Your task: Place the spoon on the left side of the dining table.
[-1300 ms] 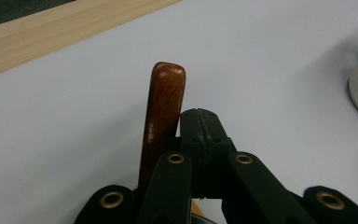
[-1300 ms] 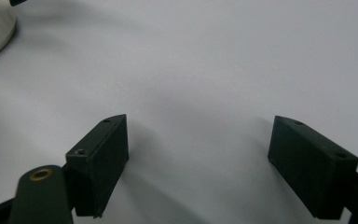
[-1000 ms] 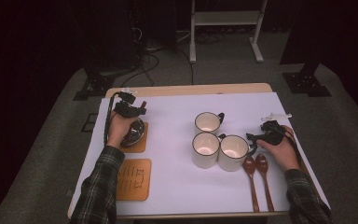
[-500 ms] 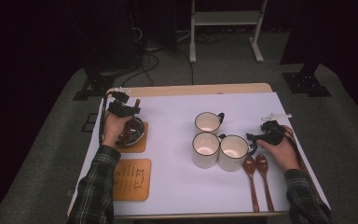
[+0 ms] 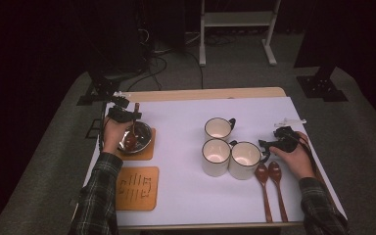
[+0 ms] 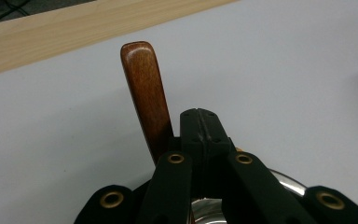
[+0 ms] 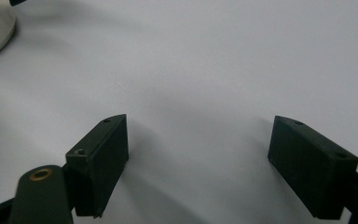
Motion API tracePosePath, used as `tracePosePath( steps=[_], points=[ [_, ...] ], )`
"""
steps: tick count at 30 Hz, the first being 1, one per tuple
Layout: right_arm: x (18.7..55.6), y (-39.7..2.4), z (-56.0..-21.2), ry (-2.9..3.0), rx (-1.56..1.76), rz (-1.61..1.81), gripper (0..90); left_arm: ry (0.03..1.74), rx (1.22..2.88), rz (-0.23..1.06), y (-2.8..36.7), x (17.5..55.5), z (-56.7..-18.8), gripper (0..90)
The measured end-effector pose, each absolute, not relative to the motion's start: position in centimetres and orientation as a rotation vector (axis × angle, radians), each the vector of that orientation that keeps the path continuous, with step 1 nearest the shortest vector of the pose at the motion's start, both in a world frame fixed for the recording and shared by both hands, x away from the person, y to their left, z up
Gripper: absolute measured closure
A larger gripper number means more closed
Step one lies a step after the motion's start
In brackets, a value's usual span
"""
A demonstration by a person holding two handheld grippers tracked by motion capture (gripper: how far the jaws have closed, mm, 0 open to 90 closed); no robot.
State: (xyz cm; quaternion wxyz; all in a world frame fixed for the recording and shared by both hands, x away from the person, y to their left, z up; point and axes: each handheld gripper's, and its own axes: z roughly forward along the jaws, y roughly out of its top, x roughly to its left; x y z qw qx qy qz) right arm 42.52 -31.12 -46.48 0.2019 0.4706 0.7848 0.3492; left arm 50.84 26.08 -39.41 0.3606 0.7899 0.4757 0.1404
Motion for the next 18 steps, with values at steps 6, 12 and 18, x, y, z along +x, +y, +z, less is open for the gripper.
tracePosePath(
  steps=[6, 12, 18],
  points=[
    [42.5, -31.1, -46.5, 2.192, 1.314, 0.974, 18.6, 1.243, 2.021, 0.369, 27.0, 50.7, -39.4, 90.0],
    [42.5, -31.1, -46.5, 2.191, 1.314, 0.975, 18.6, 1.253, 2.015, 0.373, 27.6, 50.5, -39.5, 90.0],
    [42.5, -31.1, -46.5, 2.192, 1.314, 0.974, 18.5, 1.243, 2.008, 0.368, 27.4, 50.4, -39.4, 90.0]
  ],
)
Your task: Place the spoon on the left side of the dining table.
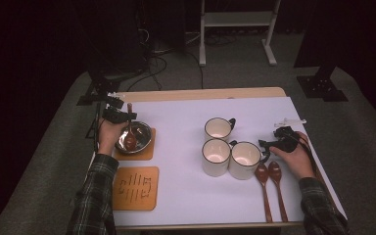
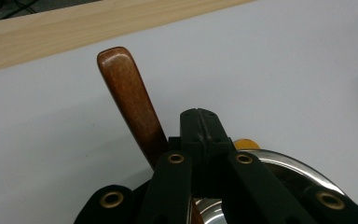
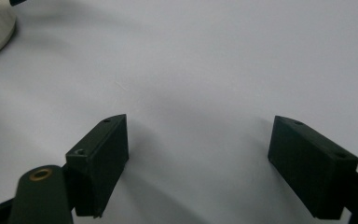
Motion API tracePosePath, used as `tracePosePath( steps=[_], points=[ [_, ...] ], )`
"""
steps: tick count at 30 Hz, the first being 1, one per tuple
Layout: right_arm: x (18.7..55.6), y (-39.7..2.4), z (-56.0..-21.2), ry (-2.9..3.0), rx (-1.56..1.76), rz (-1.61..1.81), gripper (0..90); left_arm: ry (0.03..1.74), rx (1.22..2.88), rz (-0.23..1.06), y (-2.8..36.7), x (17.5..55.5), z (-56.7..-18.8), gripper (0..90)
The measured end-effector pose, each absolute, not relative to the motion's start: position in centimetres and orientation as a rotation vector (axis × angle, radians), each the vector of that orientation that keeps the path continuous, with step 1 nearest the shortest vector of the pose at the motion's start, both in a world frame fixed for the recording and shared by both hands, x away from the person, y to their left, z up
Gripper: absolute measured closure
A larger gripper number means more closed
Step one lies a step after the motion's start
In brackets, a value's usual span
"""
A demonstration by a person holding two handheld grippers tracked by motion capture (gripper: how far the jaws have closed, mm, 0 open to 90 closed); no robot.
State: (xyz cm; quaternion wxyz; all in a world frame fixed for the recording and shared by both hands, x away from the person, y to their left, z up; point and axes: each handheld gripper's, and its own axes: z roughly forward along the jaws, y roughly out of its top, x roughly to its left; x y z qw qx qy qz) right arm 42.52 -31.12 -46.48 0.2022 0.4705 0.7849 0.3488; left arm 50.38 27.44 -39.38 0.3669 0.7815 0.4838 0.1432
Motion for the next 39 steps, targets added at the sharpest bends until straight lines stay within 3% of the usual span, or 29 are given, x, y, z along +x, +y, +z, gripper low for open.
tracePosePath(
  steps=[11, 27, 32, 39],
  points=[
    [42.5, -31.1, -46.5, 2.192, 1.313, 0.973, 18.5, 1.202, 2.004, 0.342, 26.5, 50.1, -39.1, 85.8],
    [42.6, -31.2, -46.5, 2.194, 1.319, 0.977, 18.4, 1.112, 2.049, 0.302, 23.8, 49.2, -38.4, 59.8],
    [42.6, -31.2, -46.5, 2.194, 1.317, 0.976, 18.5, 1.103, 2.073, 0.256, 23.0, 49.0, -38.4, 47.5],
    [42.6, -31.2, -46.5, 2.194, 1.318, 0.976, 18.4, 1.066, 2.072, 0.230, 21.7, 48.1, -38.1, 38.8]
  ],
)
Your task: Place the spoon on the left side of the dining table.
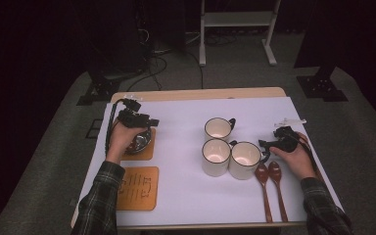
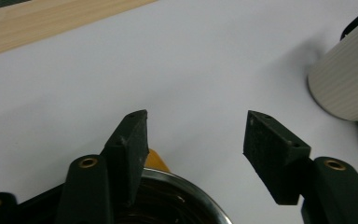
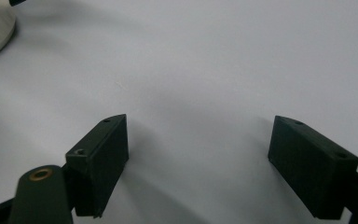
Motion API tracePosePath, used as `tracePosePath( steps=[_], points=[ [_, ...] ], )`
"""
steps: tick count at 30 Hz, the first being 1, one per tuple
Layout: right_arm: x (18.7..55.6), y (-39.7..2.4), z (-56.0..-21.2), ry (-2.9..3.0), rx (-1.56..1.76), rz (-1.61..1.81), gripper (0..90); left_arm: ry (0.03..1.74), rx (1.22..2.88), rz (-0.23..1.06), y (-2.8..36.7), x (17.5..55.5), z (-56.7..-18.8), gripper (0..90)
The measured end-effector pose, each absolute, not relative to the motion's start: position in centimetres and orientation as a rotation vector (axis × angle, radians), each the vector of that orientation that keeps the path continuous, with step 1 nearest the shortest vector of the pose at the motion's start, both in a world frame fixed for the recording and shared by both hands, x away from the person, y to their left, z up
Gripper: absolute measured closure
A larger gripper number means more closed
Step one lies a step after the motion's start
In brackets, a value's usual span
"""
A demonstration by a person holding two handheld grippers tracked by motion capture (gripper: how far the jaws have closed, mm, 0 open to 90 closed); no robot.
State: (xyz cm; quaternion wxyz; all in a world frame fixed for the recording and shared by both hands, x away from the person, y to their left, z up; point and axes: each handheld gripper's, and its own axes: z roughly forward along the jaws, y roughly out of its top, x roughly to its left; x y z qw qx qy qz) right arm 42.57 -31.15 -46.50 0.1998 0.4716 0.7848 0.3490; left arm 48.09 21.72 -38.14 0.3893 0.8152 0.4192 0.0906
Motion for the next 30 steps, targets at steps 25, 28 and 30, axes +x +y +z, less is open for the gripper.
tracePosePath(
  steps=[25, 28, 30],
  points=[
    [42.6, -31.2, -46.5, 2.197, 1.323, 0.975, 18.4, 0.986, 2.081, 0.288, 19.1, 44.4, -37.2, 10.3],
    [42.6, -31.1, -46.5, 2.196, 1.323, 0.975, 18.4, 0.979, 2.089, 0.306, 18.8, 43.9, -37.2, 8.2],
    [42.6, -31.1, -46.5, 2.196, 1.323, 0.975, 18.4, 0.981, 2.092, 0.304, 18.7, 43.7, -37.3, 8.1]
  ],
)
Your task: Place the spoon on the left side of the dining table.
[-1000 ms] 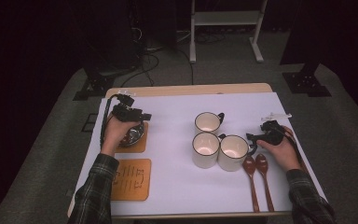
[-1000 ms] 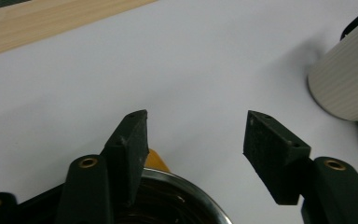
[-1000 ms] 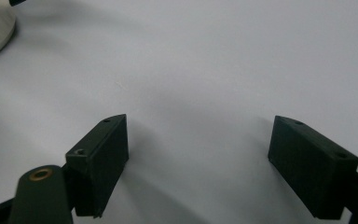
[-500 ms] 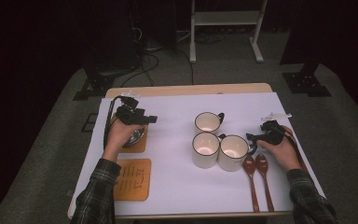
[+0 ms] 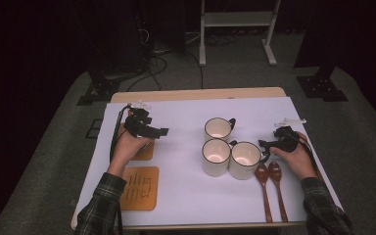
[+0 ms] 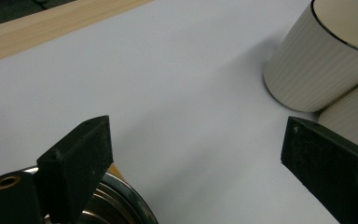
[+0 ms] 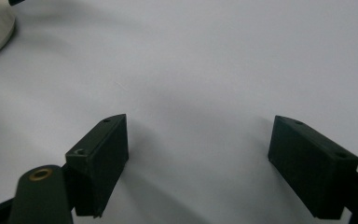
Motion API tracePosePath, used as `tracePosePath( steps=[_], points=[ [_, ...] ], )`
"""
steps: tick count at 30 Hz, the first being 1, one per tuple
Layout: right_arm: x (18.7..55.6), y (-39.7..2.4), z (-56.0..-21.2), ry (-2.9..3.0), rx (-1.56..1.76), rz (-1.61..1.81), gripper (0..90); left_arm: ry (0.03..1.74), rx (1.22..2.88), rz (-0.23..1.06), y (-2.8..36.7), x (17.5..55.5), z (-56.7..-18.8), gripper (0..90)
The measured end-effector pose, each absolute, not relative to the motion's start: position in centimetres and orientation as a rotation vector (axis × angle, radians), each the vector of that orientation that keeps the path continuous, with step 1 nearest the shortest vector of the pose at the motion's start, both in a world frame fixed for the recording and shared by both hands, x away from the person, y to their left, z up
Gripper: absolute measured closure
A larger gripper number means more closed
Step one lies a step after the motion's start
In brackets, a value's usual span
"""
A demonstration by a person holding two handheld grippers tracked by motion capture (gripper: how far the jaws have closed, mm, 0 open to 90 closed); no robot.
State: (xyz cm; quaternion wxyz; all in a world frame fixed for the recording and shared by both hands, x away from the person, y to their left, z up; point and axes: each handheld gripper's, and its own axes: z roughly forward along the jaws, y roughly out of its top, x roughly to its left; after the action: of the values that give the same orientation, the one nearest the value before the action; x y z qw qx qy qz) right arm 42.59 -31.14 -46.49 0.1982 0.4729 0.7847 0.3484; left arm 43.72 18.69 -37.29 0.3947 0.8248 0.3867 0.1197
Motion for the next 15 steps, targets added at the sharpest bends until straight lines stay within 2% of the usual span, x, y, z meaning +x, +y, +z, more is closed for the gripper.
tracePosePath(
  steps=[7, 15],
  points=[
    [42.6, -31.1, -46.5, 2.194, 1.320, 0.974, 18.5, 0.970, 2.102, 0.314, 17.9, 42.5, -37.3, 2.3],
    [42.6, -31.1, -46.5, 2.195, 1.324, 0.975, 18.5, 0.943, 2.113, 0.312, 17.3, 41.0, -37.4, 0.8]
  ],
)
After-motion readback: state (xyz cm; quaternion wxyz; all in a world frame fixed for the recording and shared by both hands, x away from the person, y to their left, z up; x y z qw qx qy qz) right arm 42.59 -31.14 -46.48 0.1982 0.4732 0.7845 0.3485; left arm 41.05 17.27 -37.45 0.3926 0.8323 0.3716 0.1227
